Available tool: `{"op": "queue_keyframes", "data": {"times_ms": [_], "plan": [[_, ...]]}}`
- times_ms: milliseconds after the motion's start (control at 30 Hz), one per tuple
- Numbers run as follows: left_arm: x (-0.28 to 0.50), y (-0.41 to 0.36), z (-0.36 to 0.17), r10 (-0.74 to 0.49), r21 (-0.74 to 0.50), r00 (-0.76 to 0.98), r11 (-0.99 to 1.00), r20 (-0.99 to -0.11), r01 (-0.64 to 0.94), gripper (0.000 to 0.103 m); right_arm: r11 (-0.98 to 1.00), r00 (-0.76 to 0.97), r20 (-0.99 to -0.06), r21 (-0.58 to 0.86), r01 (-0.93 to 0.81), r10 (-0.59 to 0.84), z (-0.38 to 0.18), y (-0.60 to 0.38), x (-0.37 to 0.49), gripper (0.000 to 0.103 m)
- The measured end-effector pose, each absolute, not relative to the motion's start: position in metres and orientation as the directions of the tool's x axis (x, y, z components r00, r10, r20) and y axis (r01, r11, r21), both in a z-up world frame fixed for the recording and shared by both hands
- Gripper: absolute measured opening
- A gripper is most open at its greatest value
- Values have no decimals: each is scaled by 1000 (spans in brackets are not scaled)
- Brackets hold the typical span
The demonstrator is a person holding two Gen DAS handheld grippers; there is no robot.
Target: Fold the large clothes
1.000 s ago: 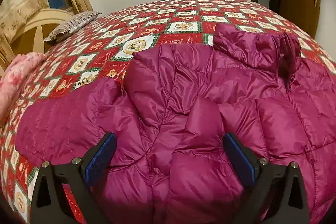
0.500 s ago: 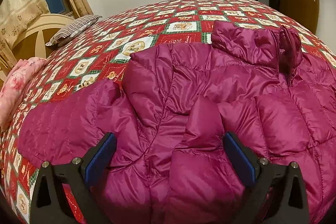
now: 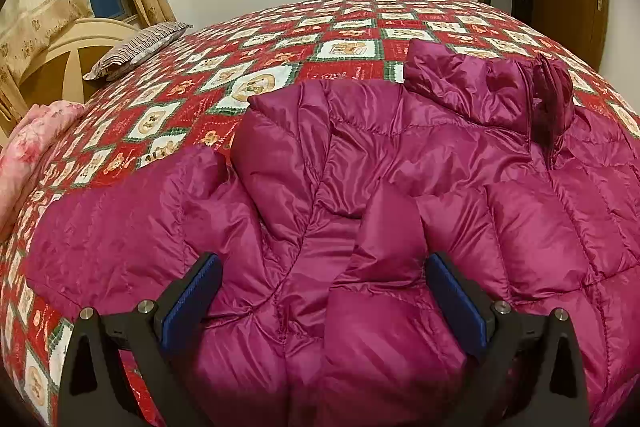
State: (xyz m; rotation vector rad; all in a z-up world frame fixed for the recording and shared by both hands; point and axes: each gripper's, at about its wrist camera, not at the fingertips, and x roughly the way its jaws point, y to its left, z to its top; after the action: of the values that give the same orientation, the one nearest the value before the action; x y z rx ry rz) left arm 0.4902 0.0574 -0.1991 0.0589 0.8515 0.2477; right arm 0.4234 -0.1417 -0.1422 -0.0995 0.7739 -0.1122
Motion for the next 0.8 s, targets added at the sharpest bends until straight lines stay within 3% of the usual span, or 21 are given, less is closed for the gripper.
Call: {"op": "queue_keyframes", "data": {"times_ms": [200,300,400,567,633,700,800], "plan": [[489,62,-197,206,114,634,976,-745,-183,102,988,650,-747,-149,40,-139,-173,-131,428,42],[475,83,-184,109,10,640,988,-761,-156,102,989,653,-745,-143,46,-138,-181,-134,429,45],[453,117,-169,91,-56,658,978,-747,-199,102,988,653,-743,-149,50,-146,-182,-134,430,50],[413,223,-148,245,-70,663,909,-708,-411,102,989,688,-714,-145,38,-131,-164,-128,414,58],[400,277,-148,349,-51,622,845,-700,-532,102,990,722,-682,-140,23,-113,-149,-122,401,67],[396,322,-154,395,-56,559,779,-730,-624,102,989,747,-657,-151,-3,-98,-137,-114,389,74],[382,385,-169,424,-118,480,643,-768,-757,102,980,771,-630,-193,-38,-94,-122,-99,369,74]]}}
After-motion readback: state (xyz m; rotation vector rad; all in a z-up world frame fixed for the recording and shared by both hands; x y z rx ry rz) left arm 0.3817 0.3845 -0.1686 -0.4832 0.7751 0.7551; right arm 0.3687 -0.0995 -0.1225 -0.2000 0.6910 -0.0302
